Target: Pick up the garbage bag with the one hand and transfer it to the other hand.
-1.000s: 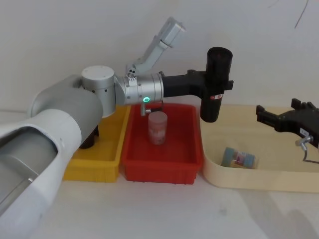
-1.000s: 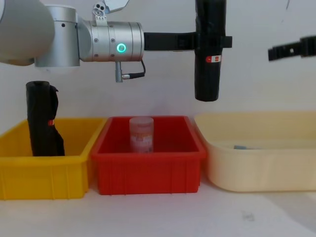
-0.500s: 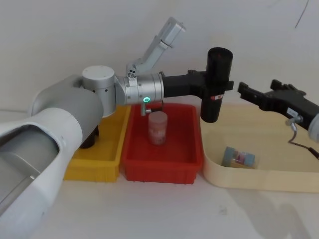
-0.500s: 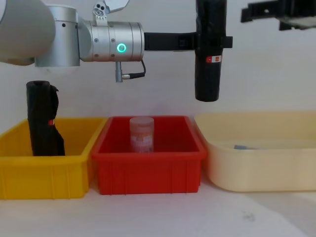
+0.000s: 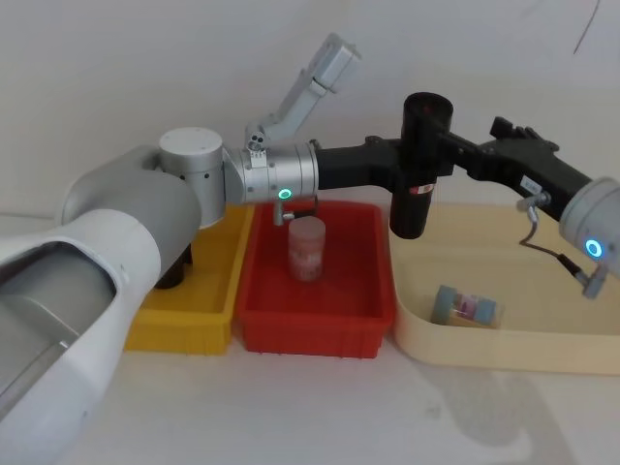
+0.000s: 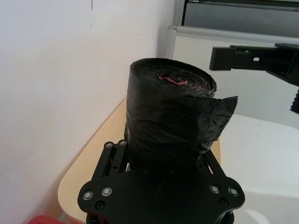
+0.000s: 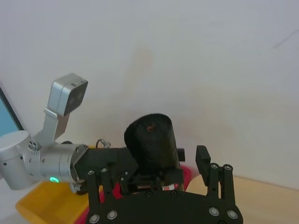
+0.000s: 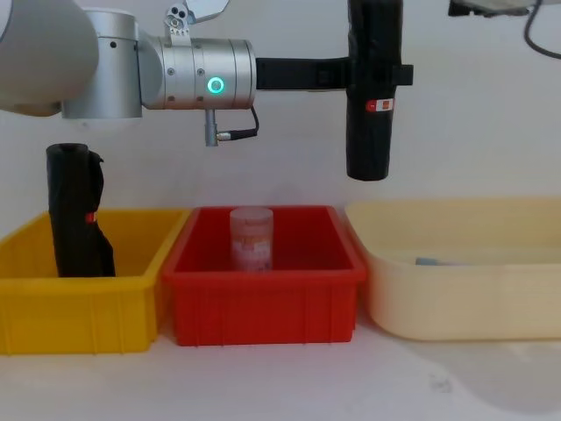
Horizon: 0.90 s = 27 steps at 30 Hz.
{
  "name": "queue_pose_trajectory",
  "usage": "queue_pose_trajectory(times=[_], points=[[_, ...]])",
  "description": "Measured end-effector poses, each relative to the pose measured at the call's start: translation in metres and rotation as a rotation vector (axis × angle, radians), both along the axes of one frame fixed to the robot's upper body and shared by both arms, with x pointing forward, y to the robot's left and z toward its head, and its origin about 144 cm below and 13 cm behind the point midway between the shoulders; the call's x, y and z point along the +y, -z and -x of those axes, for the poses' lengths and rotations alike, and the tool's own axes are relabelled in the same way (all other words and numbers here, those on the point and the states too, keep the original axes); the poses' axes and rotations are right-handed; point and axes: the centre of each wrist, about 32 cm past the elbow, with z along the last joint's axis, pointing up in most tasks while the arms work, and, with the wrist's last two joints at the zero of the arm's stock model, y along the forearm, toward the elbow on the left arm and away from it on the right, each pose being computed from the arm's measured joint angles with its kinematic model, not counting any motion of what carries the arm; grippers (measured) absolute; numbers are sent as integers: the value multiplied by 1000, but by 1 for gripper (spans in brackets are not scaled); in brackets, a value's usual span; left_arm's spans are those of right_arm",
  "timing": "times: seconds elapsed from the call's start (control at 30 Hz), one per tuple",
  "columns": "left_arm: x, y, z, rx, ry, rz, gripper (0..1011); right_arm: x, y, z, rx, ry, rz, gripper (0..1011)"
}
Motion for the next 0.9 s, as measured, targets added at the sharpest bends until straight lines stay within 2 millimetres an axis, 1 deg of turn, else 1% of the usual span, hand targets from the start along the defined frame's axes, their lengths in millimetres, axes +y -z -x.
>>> queue_pose_trajectory(times=[0.5,0.9], points=[[0,0,0,0,1,0,466,26,0,-11,-70,12,32,1000],[0,0,0,0,0,0,466,42,0,-23,-88,21,63,1001]])
